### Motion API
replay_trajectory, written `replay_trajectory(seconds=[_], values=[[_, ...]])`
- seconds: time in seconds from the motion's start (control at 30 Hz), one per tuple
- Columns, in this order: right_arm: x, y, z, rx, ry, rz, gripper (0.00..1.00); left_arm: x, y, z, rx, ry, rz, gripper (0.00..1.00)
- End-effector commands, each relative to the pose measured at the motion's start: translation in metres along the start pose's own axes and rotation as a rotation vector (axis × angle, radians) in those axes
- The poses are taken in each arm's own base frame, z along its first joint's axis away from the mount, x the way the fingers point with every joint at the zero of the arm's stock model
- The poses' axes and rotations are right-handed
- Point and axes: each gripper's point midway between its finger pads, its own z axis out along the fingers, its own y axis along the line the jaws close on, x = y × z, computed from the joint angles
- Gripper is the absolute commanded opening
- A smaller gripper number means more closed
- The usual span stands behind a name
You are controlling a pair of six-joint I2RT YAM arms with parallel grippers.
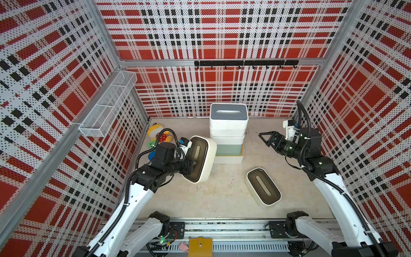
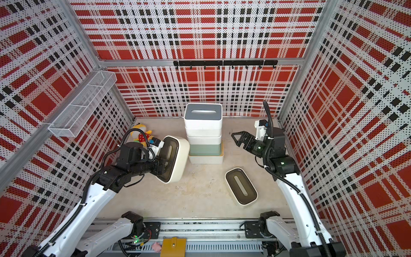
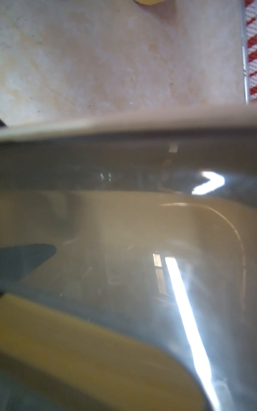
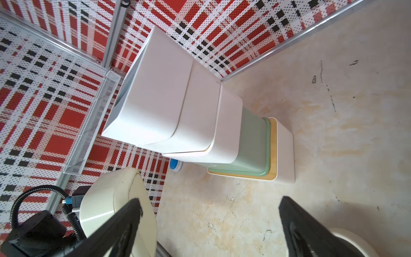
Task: Stack the tissue boxes
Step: Place the tissue box at the tissue box.
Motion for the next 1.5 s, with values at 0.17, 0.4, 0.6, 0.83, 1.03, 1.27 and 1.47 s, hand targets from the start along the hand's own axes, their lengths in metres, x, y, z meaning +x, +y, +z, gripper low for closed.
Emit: replay_trajectory(seconds=[0.17, 0.4, 0.6, 0.83, 1.03, 1.27, 1.47], values=[[0.012, 0.053, -0.024, -0.206, 0.044, -0.143, 1.0, -0.039, -0.064, -0.005, 0.135, -0.158, 0.318, 0.51], [0.049, 0.092, -0.018, -0.275, 0.205, -0.256, 1.0, -0.046, -0.095, 0.008, 0.201, -0.132, 0.443, 0.5], [0.068, 0.108, -0.022, -0.346, 0.264, -0.25, 1.0, -0.048, -0.114, 0.018, 0.225, -0.099, 0.515, 0.5], [0.088, 0.111, -0.023, -0.359, 0.314, -0.245, 1.0, -0.048, -0.125, 0.025, 0.251, -0.081, 0.543, 0.5], [0.101, 0.117, -0.022, -0.384, 0.351, -0.252, 1.0, -0.045, -0.131, 0.031, 0.253, -0.059, 0.567, 0.5], [0.106, 0.108, -0.017, -0.332, 0.36, -0.254, 1.0, -0.046, -0.133, 0.036, 0.238, -0.051, 0.589, 0.5], [0.112, 0.1, -0.01, -0.283, 0.376, -0.263, 0.98, -0.045, -0.132, 0.041, 0.223, -0.043, 0.599, 0.5]])
